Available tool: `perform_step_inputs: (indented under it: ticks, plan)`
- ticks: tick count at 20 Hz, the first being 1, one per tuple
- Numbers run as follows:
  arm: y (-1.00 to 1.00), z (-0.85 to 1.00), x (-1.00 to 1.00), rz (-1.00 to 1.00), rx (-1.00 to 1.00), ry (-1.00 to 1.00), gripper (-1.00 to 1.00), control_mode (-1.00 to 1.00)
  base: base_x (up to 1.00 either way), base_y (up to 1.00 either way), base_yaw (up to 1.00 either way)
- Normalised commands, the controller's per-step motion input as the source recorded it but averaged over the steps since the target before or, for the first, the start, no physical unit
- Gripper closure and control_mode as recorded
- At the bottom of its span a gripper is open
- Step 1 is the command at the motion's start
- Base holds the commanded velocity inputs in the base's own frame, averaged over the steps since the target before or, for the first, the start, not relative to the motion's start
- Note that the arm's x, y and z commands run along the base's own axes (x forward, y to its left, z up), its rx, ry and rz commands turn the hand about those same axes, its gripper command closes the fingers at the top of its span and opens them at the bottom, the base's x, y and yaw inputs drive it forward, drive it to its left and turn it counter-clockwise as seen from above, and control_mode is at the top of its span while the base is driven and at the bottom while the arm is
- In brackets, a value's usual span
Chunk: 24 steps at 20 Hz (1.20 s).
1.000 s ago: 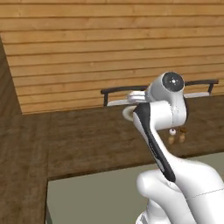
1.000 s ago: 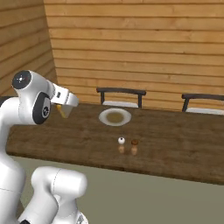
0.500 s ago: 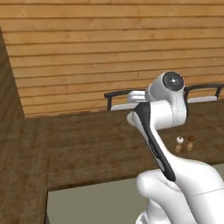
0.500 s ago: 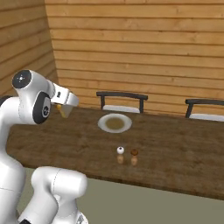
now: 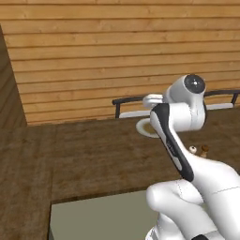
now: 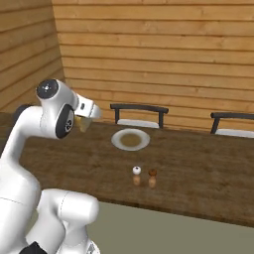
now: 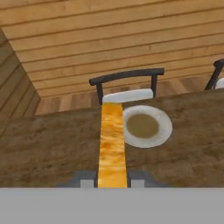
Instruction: Start the toaster. Once the lever pops up, take the bread to the plate on the dining counter.
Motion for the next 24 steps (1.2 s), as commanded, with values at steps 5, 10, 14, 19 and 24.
perform_step_inputs:
  ticks: [5, 10, 14, 19, 24]
  plan:
    - [-0.87, -0.12, 1.00, 0.20, 0.11, 0.13, 1.00, -1.00, 0.00, 0.00, 0.00]
    - [-0.67, -0.14, 1.00, 0.32, 0.12, 0.18, 1.00, -1.00, 0.00, 0.00, 0.00]
    - [-0.38, -0.42, 1.00, 0.23, 0.04, 0.19, 1.00, -1.00, 0.00, 0.00, 0.00]
    - [-0.01, -0.66, 0.27, 0.14, 0.00, 0.03, 1.00, -1.00, 0.00, 0.00, 0.00]
    - [0.00, -0.32, 0.23, 0.01, 0.00, 0.08, 1.00, -1.00, 0.00, 0.00, 0.00]
